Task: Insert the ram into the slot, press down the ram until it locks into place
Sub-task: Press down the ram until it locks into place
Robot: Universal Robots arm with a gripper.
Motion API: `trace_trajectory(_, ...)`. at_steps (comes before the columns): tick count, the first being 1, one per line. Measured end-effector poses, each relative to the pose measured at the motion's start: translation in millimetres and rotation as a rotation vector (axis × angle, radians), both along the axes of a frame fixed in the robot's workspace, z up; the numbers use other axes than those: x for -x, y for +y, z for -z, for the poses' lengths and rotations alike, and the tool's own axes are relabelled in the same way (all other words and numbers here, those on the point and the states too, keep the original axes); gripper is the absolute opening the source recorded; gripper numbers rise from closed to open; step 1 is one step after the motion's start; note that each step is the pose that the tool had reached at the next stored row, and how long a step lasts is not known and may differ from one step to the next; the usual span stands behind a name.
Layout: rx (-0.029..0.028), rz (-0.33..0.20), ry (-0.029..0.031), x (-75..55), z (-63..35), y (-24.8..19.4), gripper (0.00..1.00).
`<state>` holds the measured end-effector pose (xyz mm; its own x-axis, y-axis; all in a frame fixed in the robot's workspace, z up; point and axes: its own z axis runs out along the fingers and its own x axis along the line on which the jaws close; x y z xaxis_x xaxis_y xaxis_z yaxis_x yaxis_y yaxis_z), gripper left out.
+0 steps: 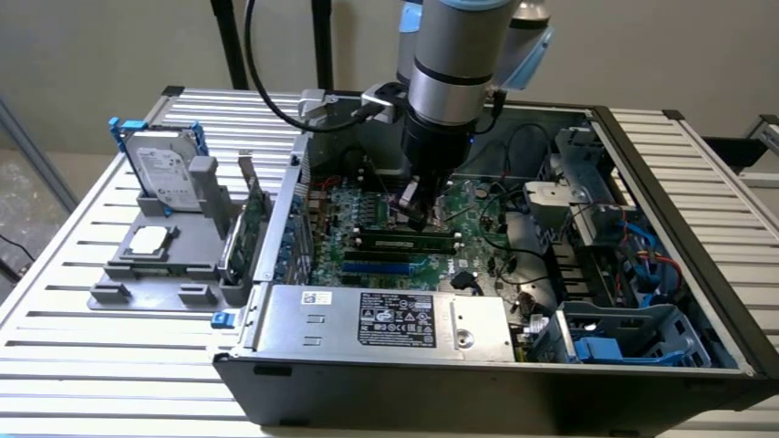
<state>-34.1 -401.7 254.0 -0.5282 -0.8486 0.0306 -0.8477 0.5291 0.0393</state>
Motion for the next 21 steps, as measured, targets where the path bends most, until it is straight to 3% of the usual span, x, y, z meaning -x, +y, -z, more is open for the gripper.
trace_trajectory(14,0.0138,0.196,0.0001,0.0,0.0,0.0,0.11)
trace_trajectory(21,0.0172,0.302,0.0004,0.0,0.1,0.0,0.11)
